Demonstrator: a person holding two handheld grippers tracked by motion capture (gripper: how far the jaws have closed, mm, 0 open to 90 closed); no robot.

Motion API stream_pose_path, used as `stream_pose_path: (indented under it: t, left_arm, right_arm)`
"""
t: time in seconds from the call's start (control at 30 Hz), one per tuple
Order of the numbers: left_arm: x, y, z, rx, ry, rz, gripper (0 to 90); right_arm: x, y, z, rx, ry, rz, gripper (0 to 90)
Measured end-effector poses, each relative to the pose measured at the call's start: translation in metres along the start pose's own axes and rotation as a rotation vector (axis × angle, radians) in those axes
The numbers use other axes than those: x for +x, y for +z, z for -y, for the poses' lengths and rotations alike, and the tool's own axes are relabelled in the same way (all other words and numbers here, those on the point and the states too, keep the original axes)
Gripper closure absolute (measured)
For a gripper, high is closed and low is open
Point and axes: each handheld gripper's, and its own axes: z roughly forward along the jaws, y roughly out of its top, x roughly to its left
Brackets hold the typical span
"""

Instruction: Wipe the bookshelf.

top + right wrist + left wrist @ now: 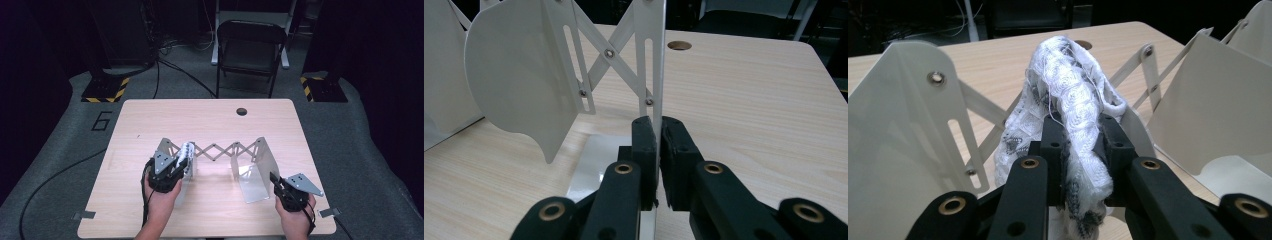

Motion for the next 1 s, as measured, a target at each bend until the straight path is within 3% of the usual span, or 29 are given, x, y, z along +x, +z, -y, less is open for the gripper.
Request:
stream_pose_path:
  t: [0.1, 0.27, 0.5, 0.63, 0.87, 1.0]
  left_arm:
    - [-0.001, 0.006, 0.006, 0.015, 0.015, 0.026, 77.0]
    - [-0.003, 0.017, 0.023, 0.061, 0.044, 0.017, 77.1]
    - [-0.001, 0.028, 0.043, 0.116, 0.024, 0.025, 77.1]
    - [0.0, 0.02, 0.034, 0.076, 0.01, 0.035, 77.1]
    - [-0.001, -0.007, 0.003, 0.008, -0.004, 0.078, 77.1]
    - [-0.002, -0.008, 0.002, -0.001, 0.008, 0.083, 77.1]
  right_arm:
    - [0.001, 0.001, 0.001, -0.02, 0.006, 0.004, 85.2]
    - [0.001, 0.001, 0.0, -0.004, 0.003, 0.004, 85.2]
    - [0.0, 0.0, 0.001, -0.004, 0.003, 0.001, 85.1]
    - [0.001, 0.0, 0.001, -0.004, 0.004, 0.001, 85.0]
    - [0.002, 0.0, 0.001, -0.004, 0.006, -0.004, 84.7]
    - [0.001, 0.001, 0.001, -0.005, 0.005, -0.003, 84.8]
